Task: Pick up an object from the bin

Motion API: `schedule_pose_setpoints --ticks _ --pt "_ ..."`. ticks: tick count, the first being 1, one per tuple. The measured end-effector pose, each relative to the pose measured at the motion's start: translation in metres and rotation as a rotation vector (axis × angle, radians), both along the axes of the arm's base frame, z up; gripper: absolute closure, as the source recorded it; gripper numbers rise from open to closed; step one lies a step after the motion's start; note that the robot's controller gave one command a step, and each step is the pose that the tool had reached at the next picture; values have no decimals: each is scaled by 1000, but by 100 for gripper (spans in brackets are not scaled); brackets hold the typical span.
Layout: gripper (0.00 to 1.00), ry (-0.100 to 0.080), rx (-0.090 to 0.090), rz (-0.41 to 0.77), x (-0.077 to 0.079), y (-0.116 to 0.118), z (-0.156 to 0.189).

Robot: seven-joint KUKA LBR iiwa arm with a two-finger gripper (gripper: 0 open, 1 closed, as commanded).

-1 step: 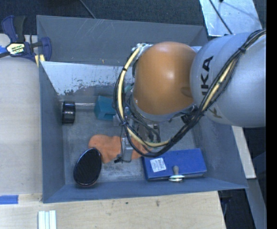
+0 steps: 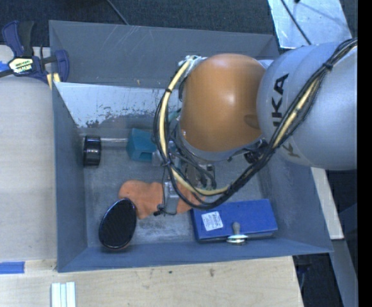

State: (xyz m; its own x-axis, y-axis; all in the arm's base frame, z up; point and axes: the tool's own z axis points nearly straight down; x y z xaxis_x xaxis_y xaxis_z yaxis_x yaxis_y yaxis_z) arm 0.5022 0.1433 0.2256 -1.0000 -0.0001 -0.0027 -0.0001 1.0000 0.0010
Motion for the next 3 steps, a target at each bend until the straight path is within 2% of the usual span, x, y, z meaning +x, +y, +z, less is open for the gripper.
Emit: schedule_pose_setpoints --ticks 1,2,3 --pt "0 -6 1 69 16 -4 -46" --pt "0 2 -1 22 30 -13 -86" --pt "100 2 0 -58 32 -3 -125"
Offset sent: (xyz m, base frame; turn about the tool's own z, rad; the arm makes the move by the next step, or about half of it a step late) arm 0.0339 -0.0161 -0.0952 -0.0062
